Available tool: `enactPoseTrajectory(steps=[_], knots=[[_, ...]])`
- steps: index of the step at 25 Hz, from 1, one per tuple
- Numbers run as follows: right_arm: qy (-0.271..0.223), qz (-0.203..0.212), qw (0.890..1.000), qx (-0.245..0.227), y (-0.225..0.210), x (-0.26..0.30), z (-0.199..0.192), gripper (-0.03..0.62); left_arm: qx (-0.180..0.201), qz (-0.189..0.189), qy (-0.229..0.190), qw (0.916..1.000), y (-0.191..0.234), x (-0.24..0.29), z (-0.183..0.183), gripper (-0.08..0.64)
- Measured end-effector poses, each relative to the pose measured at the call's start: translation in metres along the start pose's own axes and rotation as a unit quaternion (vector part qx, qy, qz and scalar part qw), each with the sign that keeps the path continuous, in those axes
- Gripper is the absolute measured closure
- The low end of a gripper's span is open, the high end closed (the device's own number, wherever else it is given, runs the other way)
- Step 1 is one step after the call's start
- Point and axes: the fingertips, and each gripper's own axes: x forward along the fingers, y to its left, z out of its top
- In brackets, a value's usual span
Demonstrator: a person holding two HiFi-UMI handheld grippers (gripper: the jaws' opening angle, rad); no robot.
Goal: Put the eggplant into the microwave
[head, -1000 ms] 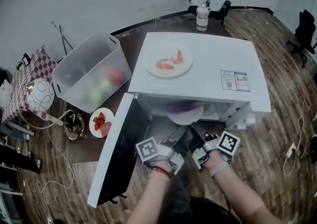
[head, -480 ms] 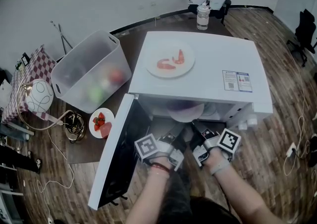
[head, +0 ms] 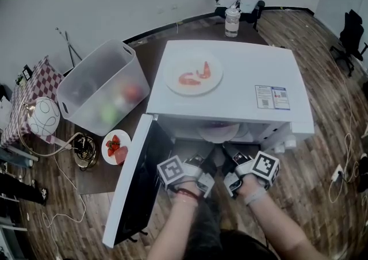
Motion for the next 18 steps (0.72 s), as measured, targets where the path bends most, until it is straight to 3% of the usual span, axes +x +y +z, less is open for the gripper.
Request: enactPoseTrajectory(steps=[11, 18], knots=[[0.009, 0.006, 1.000, -0.020, 0.007, 0.006, 0.000, 0.571, -0.001, -0.001, -0.005, 1.0000, 0.001, 0.007, 0.001, 0.560], [0.010, -0.003, 1.000, -0.023, 0.005, 0.011, 0.002, 0.571, 0.071, 0.015, 0.039, 0.9966, 0.004, 0.003, -0.014, 0.560]])
